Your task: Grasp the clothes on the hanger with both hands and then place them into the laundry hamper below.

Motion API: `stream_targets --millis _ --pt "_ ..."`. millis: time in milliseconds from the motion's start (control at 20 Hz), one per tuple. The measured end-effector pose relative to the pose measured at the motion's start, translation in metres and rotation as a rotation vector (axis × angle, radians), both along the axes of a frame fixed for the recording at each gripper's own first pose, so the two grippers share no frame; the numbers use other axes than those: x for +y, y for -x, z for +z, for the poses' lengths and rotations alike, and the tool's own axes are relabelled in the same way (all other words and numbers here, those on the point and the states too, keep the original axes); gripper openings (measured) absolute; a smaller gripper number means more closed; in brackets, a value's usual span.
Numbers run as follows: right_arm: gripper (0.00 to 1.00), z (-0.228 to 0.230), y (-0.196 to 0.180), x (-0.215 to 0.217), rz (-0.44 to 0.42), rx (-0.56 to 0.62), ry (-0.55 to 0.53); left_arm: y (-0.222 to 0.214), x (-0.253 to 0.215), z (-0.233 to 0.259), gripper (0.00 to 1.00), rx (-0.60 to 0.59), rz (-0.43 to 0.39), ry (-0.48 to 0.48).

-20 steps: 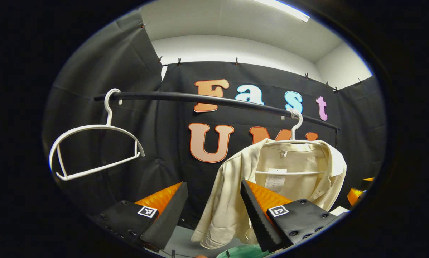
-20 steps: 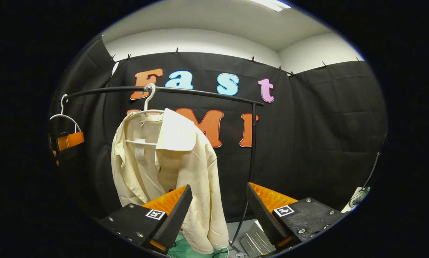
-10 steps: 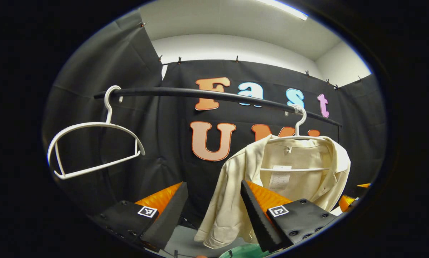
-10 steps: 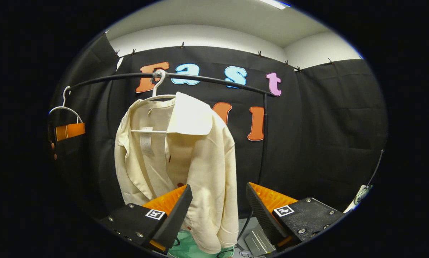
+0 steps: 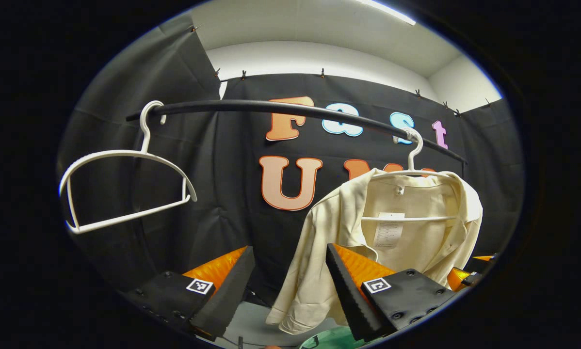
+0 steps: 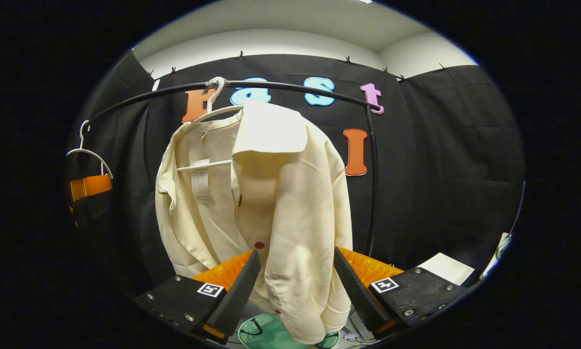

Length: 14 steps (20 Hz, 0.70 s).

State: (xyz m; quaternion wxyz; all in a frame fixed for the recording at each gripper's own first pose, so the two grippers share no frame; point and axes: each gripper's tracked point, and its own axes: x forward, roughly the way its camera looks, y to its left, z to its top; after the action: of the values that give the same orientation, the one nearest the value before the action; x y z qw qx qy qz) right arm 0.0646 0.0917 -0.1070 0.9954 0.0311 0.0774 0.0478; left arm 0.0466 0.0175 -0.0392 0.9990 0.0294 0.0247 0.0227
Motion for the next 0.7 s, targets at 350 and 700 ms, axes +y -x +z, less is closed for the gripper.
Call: stream_targets --millis 350,700 --pt "0.94 -0.012 -0.038 0.013 -0.031 0.014 0.017 -0.01 0.001 -0.014 1.0 0.032 -0.021 0.03" --pt "0.83 -0.013 -0.07 0.012 -0.054 0.017 -0.026 -0.025 -0.033 -0.016 0.93 0.027 -0.125 0.028"
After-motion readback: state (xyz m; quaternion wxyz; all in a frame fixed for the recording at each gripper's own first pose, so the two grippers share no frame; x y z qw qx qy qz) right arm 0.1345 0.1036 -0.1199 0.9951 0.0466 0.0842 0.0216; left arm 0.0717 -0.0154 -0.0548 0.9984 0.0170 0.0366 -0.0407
